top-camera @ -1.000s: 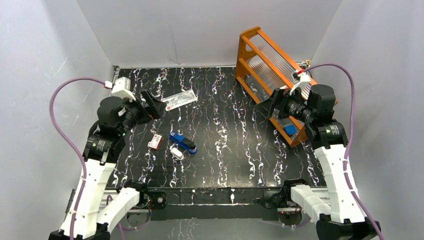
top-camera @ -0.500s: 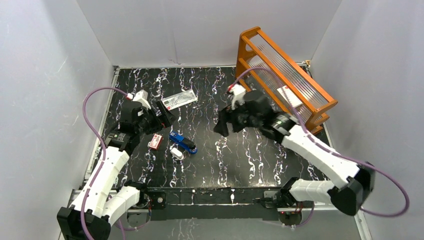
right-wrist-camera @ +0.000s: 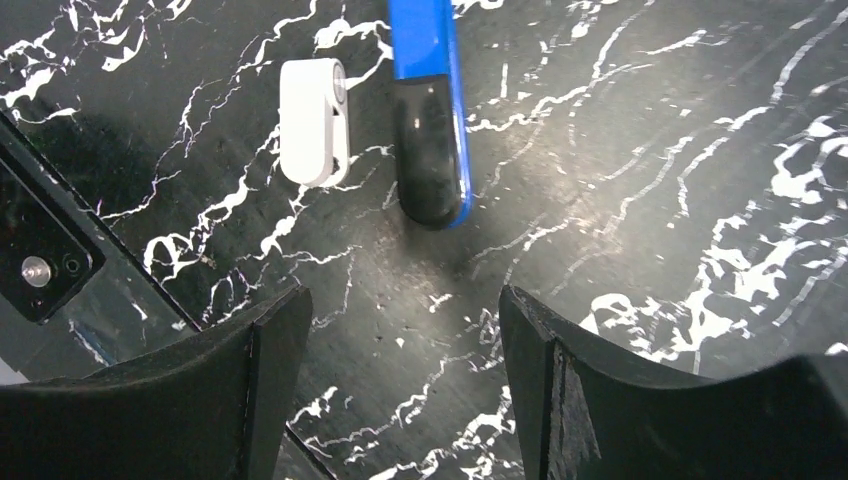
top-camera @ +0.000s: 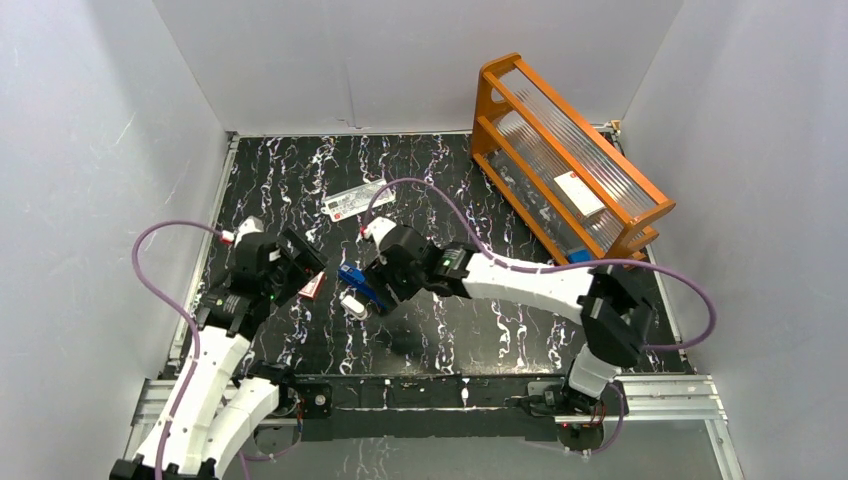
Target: Load the staples into the stapler
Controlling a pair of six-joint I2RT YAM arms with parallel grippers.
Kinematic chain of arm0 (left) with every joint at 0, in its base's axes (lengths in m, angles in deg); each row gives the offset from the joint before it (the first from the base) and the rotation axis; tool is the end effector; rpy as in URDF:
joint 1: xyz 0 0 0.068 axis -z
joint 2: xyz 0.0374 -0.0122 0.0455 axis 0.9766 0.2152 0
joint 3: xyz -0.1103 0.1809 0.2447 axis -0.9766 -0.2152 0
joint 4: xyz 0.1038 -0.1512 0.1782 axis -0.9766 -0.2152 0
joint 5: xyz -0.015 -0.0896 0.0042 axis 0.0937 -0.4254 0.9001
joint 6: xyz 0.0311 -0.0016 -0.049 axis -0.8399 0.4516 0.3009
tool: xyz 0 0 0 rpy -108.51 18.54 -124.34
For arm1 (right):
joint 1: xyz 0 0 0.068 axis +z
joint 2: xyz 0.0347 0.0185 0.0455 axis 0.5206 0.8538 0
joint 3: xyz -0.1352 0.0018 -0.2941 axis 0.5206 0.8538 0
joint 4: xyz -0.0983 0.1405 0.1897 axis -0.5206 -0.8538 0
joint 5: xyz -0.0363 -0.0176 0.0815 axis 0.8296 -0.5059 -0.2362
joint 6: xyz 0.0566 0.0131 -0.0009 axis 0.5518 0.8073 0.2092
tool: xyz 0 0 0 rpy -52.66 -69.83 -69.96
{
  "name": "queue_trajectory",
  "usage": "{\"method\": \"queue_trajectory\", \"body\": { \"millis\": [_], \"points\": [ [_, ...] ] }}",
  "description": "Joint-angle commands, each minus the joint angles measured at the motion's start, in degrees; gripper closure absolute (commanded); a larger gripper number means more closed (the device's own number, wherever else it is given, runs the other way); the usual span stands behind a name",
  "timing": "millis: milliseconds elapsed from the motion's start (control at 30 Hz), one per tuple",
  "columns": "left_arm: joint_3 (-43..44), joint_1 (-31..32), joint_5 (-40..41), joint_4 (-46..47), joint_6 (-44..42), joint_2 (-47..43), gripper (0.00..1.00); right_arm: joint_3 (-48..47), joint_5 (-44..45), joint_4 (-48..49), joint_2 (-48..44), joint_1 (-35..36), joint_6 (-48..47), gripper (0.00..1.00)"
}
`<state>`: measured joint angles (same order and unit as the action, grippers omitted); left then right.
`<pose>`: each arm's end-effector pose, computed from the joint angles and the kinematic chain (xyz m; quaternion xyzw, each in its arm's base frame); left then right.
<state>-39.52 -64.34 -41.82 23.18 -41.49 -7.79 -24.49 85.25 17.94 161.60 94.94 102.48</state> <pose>0.1194 -0.0248 0.3257 -0.2838 0.8372 -0.2088 0.4183 0.1681 0.3255 0.3188 -0.3532 0.8438 0.2046 0.3483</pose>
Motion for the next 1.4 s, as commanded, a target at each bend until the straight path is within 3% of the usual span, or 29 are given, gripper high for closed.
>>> {"method": "queue_trajectory", "body": {
  "millis": [0,300,533,733,800,1000,1200,1367],
  "points": [
    [-1.29,-0.23,6.38,-6.55,5.18,-4.16,0.13,-4.32,2.17,4.03,4.79,0.94,0.78,0.23],
    [-2.59,-0.28,4.33,-3.65,2.62,-2.67,0.18,-11.08,3.01,1.95,15.59,0.93,-4.14,0.3],
    [-2.96,-0.27,0.35,1.72,-1.73,-1.87,0.18,-13.79,1.46,1.15,19.25,0.51,-9.14,0.53],
    [-1.84,-0.23,-0.56,4.81,-7.13,-0.16,0.2,-9.01,-3.25,1.25,15.9,-1.71,-17.26,0.77],
    [-0.24,-0.29,-0.43,5.17,-8.83,1.22,0.2,-6.37,-4.3,1.55,12.59,-3.05,-18.56,0.81],
    [1.91,-0.29,-7.69,9.98,-14.74,5.63,0.2,3.53,-11.98,1.23,1.33,-5.12,-25.23,0.8],
    [4.94,-0.24,-15.13,14.46,-19.29,12.41,0.2,8.88,-15.9,-2.39,-0.99,-5.36,-28.5,0.79],
    [8.31,-0.3,-17.21,17.03,-24.99,16.77,0.2,11.65,-14.54,2.09,-4.07,-5.53,-26.72,0.64]
  ]
}}
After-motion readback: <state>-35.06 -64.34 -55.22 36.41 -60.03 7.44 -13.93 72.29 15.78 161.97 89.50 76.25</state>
